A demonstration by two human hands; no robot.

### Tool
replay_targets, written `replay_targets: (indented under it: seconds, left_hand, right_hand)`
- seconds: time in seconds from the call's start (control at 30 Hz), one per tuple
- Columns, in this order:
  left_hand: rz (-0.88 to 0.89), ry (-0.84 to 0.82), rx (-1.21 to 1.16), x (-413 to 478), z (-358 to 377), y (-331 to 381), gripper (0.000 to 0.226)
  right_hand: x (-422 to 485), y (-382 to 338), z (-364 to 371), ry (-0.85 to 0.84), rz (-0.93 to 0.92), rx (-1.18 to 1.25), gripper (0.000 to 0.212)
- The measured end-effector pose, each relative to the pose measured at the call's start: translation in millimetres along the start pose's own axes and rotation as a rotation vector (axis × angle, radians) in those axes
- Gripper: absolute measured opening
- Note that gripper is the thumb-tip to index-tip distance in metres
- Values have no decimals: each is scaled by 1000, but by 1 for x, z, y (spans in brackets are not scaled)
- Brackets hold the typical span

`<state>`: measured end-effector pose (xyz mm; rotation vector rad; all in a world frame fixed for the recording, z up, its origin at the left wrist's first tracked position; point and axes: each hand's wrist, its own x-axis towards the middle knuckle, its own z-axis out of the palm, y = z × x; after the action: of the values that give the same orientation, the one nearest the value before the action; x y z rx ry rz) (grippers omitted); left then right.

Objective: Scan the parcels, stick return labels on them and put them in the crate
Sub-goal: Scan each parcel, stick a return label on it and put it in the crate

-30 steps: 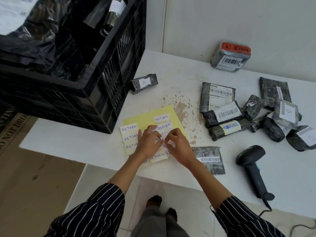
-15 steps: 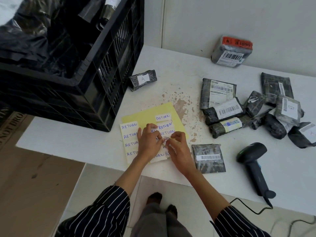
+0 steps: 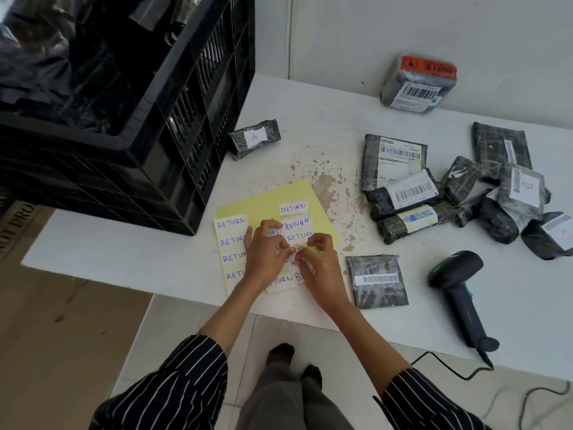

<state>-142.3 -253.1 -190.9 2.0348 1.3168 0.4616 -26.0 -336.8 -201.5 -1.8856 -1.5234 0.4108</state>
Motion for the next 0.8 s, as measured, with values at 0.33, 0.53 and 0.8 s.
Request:
replay_targets:
  seconds: [0.33, 0.53, 0.8]
  left_hand:
    - [-3, 1, 94, 2, 1, 6, 13]
    - [4, -26, 128, 1, 1, 9, 10]
    - [44, -35, 33, 3, -7, 4, 12]
  right_hand:
    - [-3, -8, -8, 10, -64, -6, 10]
    - [-8, -3, -7, -14, -49, -53, 18]
    - [-11, -4, -15, -13, 67, 59, 24]
